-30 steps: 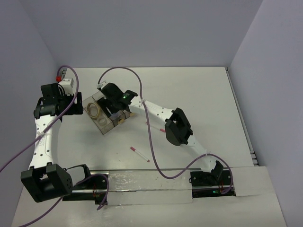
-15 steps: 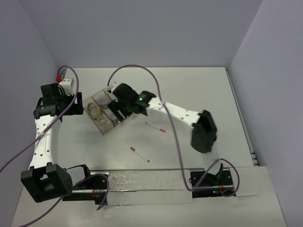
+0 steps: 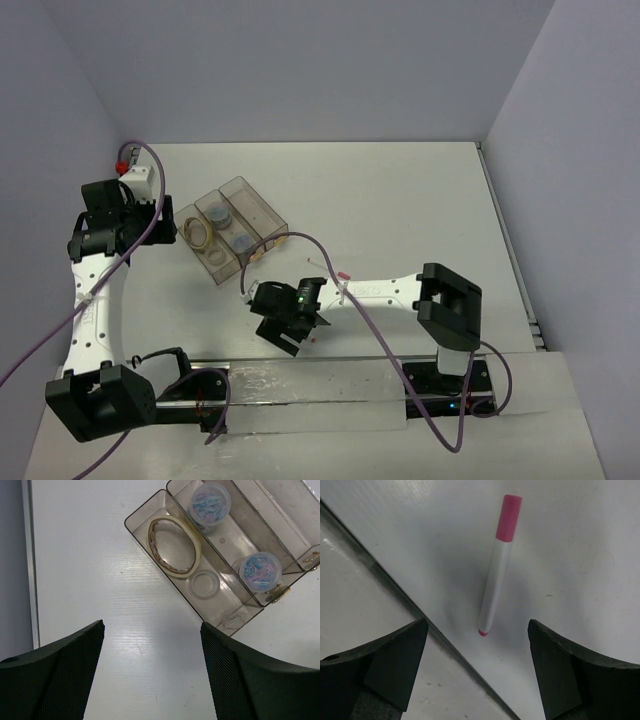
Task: Sort the stationery into containers
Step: Pick up the pen from the center of the board.
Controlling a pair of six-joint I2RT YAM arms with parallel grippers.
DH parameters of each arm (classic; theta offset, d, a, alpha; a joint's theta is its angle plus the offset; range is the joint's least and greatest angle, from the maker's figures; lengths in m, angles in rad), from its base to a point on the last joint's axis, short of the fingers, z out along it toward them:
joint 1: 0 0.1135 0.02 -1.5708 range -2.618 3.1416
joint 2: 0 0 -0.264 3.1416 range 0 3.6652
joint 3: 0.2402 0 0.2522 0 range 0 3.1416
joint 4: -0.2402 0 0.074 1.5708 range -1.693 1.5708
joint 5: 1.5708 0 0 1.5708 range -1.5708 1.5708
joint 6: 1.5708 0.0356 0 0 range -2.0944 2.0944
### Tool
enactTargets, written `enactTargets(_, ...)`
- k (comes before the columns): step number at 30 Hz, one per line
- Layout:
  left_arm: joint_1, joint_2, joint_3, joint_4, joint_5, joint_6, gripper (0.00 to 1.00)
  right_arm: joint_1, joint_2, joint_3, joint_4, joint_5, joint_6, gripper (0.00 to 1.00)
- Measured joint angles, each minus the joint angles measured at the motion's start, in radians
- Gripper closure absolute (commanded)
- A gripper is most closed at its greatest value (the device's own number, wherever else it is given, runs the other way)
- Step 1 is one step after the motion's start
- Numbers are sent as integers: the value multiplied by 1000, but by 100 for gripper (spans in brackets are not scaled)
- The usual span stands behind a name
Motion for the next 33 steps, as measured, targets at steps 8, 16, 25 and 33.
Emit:
enactTargets(8,0,-54,-16,-2,14,0,16,-13,132,12,109,-5,25,24)
enactTargets(16,0,-58,-33,-2,14,0,16,-31,146,3,219,-47,55,100)
enactTargets(25,0,-58,-35,-2,13,1,16,-34,140,-2,227,-18,91,100)
enactTargets(33,0,-58,-47,-1,9,2,16,-68,33,-9,180,15,62,100)
